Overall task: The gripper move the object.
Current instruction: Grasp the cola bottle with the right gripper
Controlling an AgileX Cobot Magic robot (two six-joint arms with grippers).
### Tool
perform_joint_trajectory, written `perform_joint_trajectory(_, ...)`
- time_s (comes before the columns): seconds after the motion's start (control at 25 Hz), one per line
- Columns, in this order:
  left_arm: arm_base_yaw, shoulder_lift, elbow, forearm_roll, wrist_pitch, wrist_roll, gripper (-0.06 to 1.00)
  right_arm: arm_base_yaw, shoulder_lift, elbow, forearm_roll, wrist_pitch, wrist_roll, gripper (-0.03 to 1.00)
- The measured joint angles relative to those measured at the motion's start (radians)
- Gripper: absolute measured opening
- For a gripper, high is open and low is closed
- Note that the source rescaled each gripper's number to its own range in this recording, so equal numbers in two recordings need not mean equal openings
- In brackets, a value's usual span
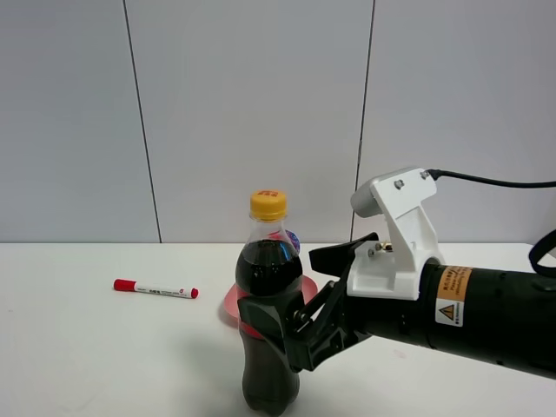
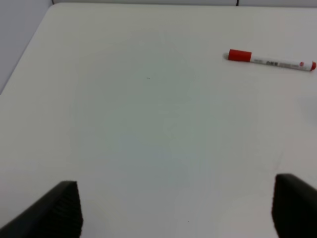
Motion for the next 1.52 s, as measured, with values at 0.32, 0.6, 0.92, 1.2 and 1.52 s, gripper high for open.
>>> perform_joint_trajectory(0.32,0.0,0.0,0.0,0.0,0.0,0.0,1.0,0.0,0.013,0.0,0.0,-0.034,0.0,1.0)
perform_joint_trajectory(0.6,0.0,0.0,0.0,0.0,0.0,0.0,1.0,0.0,0.013,0.0,0.0,-0.041,0.0,1.0)
perform_joint_trajectory(0.92,0.0,0.0,0.0,0.0,0.0,0.0,1.0,0.0,0.038,-0.001,0.0,-0.063,0.0,1.0)
perform_joint_trajectory(1.2,0.0,0.0,0.0,0.0,0.0,0.0,1.0,0.0,0.065,-0.028,0.004,-0.084,0.0,1.0)
perform_joint_trajectory(1.52,0.0,0.0,0.0,0.0,0.0,0.0,1.0,0.0,0.108,-0.075,-0.003,-0.088,0.0,1.0)
